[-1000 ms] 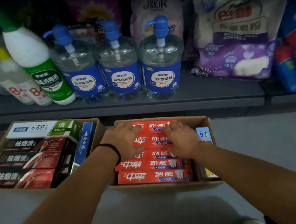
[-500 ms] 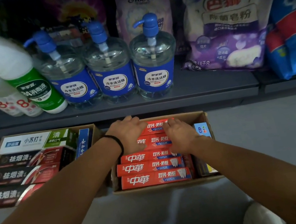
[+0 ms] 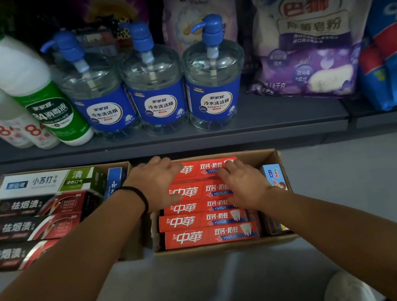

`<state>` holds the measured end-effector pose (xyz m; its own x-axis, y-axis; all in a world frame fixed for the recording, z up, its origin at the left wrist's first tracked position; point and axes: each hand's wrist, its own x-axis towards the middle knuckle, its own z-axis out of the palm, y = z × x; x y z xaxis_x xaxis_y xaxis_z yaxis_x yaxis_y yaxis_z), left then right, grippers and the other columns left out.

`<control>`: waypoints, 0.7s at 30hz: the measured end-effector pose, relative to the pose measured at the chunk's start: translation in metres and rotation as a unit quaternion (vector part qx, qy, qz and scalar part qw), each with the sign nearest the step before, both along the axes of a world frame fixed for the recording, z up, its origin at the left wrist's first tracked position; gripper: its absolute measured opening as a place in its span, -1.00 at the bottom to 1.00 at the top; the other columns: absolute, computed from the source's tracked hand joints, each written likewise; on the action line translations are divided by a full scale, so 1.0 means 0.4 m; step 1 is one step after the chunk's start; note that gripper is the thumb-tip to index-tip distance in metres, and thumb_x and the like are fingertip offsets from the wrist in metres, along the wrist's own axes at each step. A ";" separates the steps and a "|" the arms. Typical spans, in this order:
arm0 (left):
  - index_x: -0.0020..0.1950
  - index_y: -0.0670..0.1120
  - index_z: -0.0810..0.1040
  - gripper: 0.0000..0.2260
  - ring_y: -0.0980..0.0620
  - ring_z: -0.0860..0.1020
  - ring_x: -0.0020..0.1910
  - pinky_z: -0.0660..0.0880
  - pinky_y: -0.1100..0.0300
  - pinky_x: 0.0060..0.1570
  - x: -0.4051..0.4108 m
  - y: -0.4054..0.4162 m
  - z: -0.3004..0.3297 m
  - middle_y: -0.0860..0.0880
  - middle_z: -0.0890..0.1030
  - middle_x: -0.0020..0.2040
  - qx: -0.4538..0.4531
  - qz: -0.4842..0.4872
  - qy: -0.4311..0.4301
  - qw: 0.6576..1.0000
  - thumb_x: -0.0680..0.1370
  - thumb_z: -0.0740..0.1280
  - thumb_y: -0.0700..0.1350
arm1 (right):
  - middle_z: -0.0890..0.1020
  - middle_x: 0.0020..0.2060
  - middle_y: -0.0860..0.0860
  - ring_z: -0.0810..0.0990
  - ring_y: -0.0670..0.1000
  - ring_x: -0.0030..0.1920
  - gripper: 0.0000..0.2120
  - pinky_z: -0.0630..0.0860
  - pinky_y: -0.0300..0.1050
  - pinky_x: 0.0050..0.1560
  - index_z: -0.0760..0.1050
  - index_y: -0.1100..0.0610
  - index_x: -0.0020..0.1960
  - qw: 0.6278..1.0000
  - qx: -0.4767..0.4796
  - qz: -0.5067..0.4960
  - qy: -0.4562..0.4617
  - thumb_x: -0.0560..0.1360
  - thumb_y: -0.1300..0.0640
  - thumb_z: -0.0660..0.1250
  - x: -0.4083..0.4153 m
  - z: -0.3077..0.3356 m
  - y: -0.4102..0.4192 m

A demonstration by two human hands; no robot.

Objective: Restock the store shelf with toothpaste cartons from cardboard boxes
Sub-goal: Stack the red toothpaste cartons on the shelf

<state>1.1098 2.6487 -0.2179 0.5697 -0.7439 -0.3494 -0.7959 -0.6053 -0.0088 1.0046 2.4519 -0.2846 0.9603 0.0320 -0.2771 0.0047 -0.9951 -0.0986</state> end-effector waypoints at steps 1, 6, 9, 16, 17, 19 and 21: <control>0.48 0.07 0.15 -0.37 0.05 0.32 0.29 0.34 0.06 0.26 -0.002 -0.001 0.002 0.04 0.36 0.34 -0.001 -0.003 -0.001 1.000 0.49 0.25 0.26 | 0.31 0.43 0.07 0.29 0.08 0.40 -0.34 0.32 0.02 0.37 0.15 0.06 0.49 1.000 -0.010 0.007 0.001 0.49 -0.03 0.37 -0.001 0.000 0.001; 0.47 0.08 0.18 -0.37 0.05 0.33 0.27 0.36 0.08 0.22 -0.008 -0.007 0.020 0.04 0.38 0.30 -0.015 -0.004 -0.001 1.000 0.48 0.26 0.26 | 0.43 0.35 0.06 0.45 0.06 0.30 -0.41 0.41 -0.02 0.29 0.21 0.07 0.45 1.000 -0.010 0.009 0.017 0.51 -0.04 0.34 -0.010 0.021 -0.004; 0.48 0.08 0.16 -0.37 0.05 0.33 0.28 0.35 0.08 0.23 -0.008 -0.006 0.040 0.04 0.37 0.31 -0.025 0.003 0.003 1.000 0.49 0.26 0.26 | 0.52 0.25 0.06 0.56 0.05 0.16 -0.44 0.51 -0.05 0.15 0.20 0.08 0.41 1.000 -0.010 -0.002 0.027 0.52 -0.08 0.32 -0.016 0.062 -0.036; 0.39 0.06 0.30 -0.48 0.04 0.37 0.23 0.39 0.11 0.13 -0.013 -0.011 0.056 0.04 0.43 0.24 -0.041 0.037 0.014 0.998 0.49 0.31 0.18 | 0.61 0.08 0.07 0.60 0.13 0.07 -0.56 0.41 -0.12 -0.12 0.32 0.10 0.23 0.994 -0.098 -0.037 -0.015 0.47 -0.10 0.32 -0.061 0.225 -0.190; 0.37 0.05 0.33 -0.50 0.04 0.38 0.22 0.41 0.11 0.12 -0.014 -0.017 0.049 0.04 0.44 0.23 -0.035 0.040 0.017 0.998 0.48 0.31 0.16 | 0.61 0.08 0.06 0.60 0.12 0.06 -0.56 0.42 -0.12 -0.12 0.33 0.09 0.22 0.994 -0.099 -0.045 -0.023 0.47 -0.12 0.32 -0.068 0.242 -0.207; 0.35 0.04 0.37 -0.52 0.04 0.39 0.20 0.45 0.08 0.13 -0.014 -0.036 0.029 0.03 0.45 0.21 -0.023 0.036 0.025 0.999 0.48 0.33 0.15 | 0.62 0.07 0.05 0.60 0.10 0.02 -0.53 0.42 -0.12 -0.11 0.34 0.08 0.23 0.993 -0.089 -0.065 -0.039 0.46 -0.15 0.34 -0.079 0.264 -0.232; 0.36 0.04 0.37 -0.51 0.03 0.39 0.21 0.46 0.05 0.14 -0.017 -0.063 0.007 0.02 0.45 0.21 -0.020 0.038 0.036 0.998 0.47 0.35 0.13 | 0.61 0.06 0.04 0.60 0.07 0.00 -0.49 0.41 -0.13 -0.10 0.33 0.07 0.24 0.992 -0.084 -0.078 -0.052 0.44 -0.17 0.36 -0.082 0.270 -0.245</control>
